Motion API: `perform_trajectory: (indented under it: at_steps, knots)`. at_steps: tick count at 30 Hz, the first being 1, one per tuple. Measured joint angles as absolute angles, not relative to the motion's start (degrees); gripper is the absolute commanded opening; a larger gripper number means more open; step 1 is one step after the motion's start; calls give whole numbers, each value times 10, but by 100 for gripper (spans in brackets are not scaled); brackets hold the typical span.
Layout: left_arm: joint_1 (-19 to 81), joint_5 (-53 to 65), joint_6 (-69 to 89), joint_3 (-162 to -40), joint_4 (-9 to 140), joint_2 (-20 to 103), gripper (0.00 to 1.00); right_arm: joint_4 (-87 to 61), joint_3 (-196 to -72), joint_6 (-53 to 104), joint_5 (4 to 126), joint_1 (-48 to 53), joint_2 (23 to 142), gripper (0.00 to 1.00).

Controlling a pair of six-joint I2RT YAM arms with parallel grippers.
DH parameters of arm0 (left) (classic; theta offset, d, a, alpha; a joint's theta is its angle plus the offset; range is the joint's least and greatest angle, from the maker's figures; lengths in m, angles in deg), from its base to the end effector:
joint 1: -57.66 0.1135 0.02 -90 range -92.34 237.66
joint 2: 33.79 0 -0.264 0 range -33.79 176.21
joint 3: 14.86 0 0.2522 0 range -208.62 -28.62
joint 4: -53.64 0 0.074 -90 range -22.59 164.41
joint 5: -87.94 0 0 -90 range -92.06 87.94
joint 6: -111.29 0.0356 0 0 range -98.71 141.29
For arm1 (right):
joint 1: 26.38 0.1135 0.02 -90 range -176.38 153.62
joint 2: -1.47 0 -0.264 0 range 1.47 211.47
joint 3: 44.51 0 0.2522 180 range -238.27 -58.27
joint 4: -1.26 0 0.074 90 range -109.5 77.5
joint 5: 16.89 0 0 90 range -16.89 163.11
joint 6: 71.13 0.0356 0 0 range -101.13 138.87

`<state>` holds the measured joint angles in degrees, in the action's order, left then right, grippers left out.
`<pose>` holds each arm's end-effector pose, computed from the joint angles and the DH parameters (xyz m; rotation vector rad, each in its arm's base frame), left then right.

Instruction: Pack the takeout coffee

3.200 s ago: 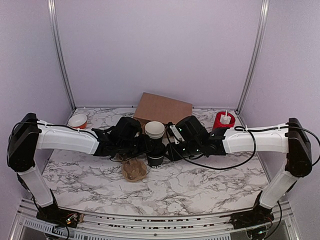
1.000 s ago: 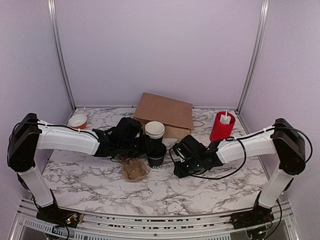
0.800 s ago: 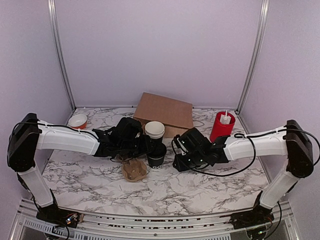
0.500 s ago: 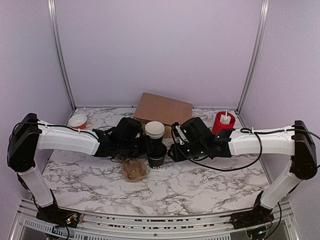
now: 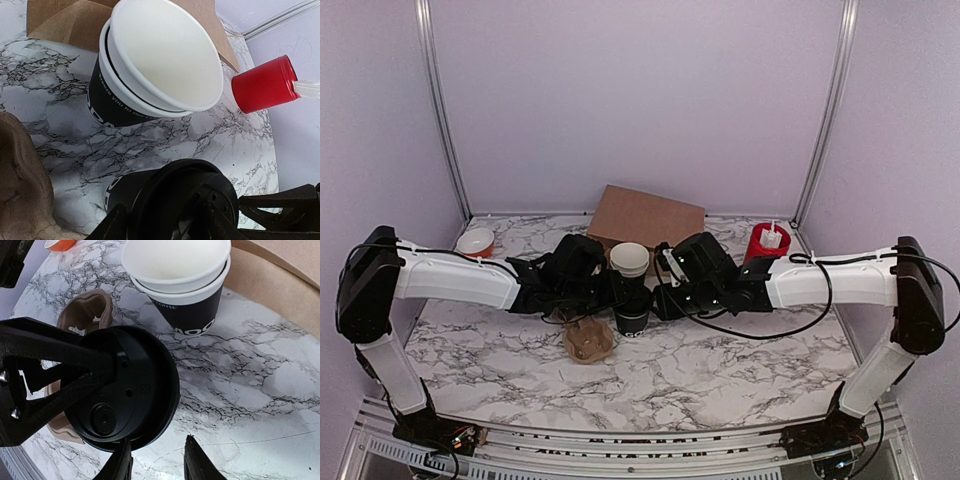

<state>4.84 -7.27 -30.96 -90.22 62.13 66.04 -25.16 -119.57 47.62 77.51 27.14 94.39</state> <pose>0.2361 -0.3060 0.2096 -0.0455 2.3052 -0.9304 0.2114 0.2813 0.2234 -0.4818 2.3773 0.6025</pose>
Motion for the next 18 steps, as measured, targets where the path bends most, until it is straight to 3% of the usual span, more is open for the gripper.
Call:
perform_trajectory:
  at_steps: [18]
  knots:
    - [52,-88,-308,-905,621,664,53,-237,-1202,480,807,288,961,33]
